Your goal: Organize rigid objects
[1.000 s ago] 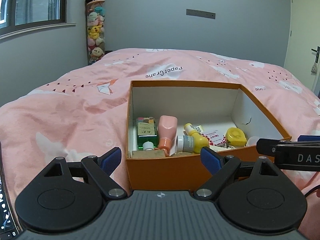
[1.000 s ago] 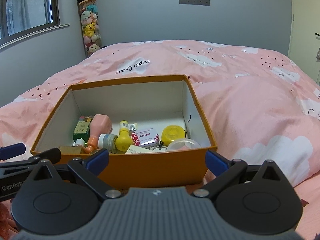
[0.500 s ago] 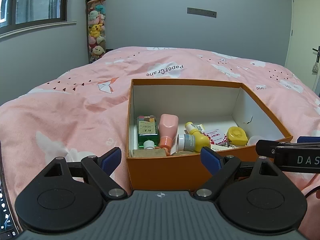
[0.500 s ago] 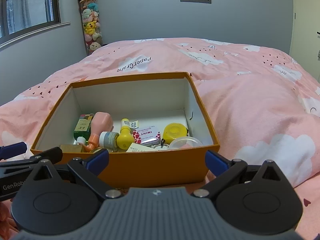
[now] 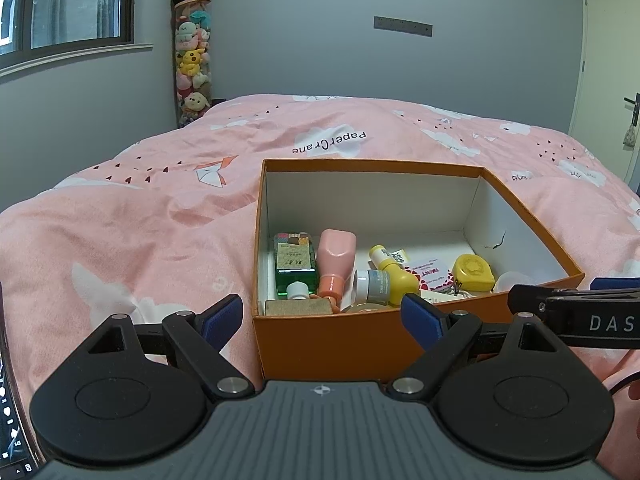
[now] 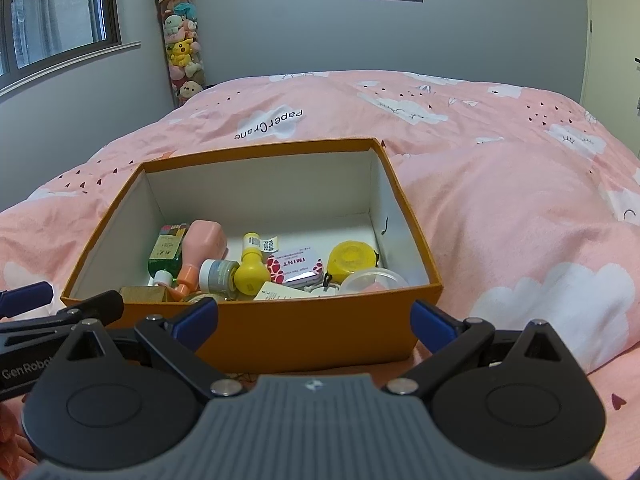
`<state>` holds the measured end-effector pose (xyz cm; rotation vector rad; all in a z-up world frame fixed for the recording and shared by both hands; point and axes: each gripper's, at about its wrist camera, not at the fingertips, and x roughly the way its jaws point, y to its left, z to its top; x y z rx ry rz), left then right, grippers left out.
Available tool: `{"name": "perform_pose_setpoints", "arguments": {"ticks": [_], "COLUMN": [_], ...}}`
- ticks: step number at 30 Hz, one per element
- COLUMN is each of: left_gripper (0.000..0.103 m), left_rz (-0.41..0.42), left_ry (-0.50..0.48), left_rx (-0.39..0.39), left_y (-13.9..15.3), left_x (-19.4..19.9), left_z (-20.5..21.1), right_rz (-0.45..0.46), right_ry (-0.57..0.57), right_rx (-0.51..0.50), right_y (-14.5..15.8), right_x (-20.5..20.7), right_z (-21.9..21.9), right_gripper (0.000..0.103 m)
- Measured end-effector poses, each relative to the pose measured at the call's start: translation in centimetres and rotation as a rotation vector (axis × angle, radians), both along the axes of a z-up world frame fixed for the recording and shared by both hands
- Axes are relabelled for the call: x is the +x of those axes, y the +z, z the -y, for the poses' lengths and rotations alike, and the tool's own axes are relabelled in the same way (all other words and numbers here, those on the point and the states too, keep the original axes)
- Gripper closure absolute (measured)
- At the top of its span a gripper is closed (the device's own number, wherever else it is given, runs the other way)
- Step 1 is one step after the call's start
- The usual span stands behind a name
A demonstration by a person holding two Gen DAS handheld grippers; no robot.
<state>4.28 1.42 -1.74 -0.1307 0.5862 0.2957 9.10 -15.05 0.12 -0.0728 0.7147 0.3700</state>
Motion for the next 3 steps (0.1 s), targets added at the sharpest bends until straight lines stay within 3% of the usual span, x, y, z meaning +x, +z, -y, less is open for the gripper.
{"name": "perform_pose_setpoints", "arguments": {"ticks": [3], "left_gripper": [0.000], "left_rz": [0.001], "left_ry": [0.004], "left_rx": [0.002], "left_y": [0.03], "left_x": [-0.02], "left_z": [-0.05], "right_rz": [-0.002], "right_ry": [0.001], "right_rx": [0.001], "right_y": [-0.05], "right_x": [0.01], "right_z": [0.05], "right_gripper": [0.003]}}
